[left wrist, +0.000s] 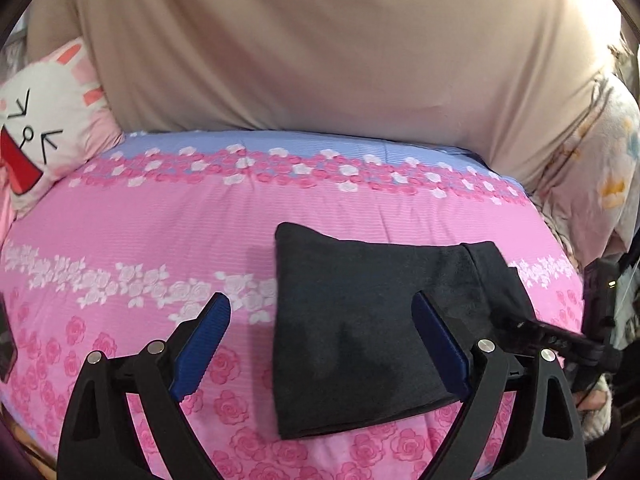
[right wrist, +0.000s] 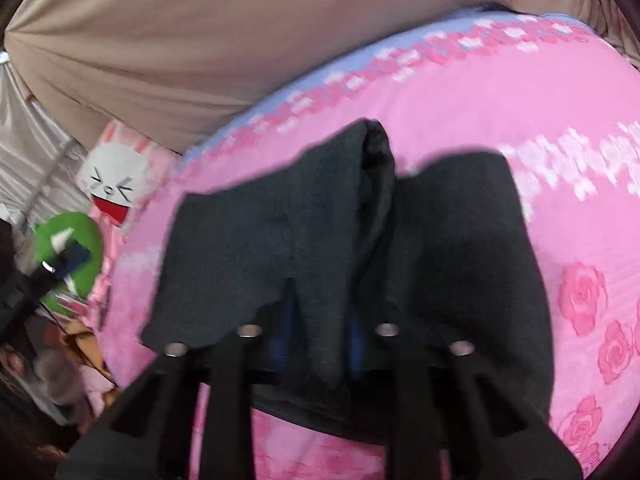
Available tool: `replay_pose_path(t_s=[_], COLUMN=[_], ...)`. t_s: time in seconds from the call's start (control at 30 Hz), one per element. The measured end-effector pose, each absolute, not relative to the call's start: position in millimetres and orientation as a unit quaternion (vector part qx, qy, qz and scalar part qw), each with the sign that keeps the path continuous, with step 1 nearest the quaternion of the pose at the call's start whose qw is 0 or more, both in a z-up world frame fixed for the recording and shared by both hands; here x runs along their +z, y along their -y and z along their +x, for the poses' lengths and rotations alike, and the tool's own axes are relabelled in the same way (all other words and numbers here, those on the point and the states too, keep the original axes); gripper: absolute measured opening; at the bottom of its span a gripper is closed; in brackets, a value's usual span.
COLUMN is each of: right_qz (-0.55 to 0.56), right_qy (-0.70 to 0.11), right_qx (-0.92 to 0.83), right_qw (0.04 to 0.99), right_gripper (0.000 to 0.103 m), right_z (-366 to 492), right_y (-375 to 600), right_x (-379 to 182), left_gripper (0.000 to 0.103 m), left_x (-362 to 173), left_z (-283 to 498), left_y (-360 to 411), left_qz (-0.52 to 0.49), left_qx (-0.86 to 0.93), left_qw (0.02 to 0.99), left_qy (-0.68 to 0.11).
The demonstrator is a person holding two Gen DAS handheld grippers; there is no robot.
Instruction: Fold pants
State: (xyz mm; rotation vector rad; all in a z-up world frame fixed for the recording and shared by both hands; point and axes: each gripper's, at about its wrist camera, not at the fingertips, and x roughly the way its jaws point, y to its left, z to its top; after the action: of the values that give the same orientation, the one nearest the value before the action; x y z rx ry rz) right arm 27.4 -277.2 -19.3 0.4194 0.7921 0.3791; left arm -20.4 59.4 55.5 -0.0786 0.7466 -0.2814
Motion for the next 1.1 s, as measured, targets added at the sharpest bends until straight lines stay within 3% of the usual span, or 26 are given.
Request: replay_pose_path(t_s=[0.17, 0.37, 0.6, 0.8, 0.87, 0.97, 1.1], right_qz=[0.183, 0.184, 0.170, 0.122, 0.116, 0.194, 0.147], right_qy=[-0.316, -0.418, -0.316, -0.361, -0.395, -0.379, -0.371], right_qx=[0.172, 0.055, 0.092, 0.105, 0.046, 0.067, 0.090], right_qw=[0.915, 0.888, 0.929, 0.919, 0.910, 0.902, 0.913], right_gripper=[0.016, 0.025, 0.026, 0.023, 0.006, 0.011, 0.012], right_z=[-0.6, -1.5, -23.1, 40.2, 65.4, 59.7, 32.5], right_y=[292.7, 332.9, 310.1, 275.8, 292.6, 307.6, 284.5], right_x=[44.4, -41.1, 27.8, -0.5, -28.3, -21.1, -6.6], left_gripper=[0.090, 0.090, 0.090, 0.090, 0.090, 0.090, 0.092], left_x=[59.5, 31.6, 10.1, -16.9, -27.1, -34.7, -37.8], left_z=[-26.1, -18.7, -21.0, -15.2, -13.7, -14.1, -11.0], left_y=[-77.9, -60.0, -14.0, 13.1, 17.8, 19.7, 21.4], left_qz=[-0.062, -0.061, -0.029, -0.004, 0.010, 0.026, 0.032], left_qx=[-0.131, -0.147, -0.181, -0.170, -0.156, -0.142, -0.136], left_qw=[0.922, 0.907, 0.896, 0.889, 0.888, 0.891, 0.893], left_qy=[-0.358, -0.390, -0.403, -0.426, -0.433, -0.431, -0.427])
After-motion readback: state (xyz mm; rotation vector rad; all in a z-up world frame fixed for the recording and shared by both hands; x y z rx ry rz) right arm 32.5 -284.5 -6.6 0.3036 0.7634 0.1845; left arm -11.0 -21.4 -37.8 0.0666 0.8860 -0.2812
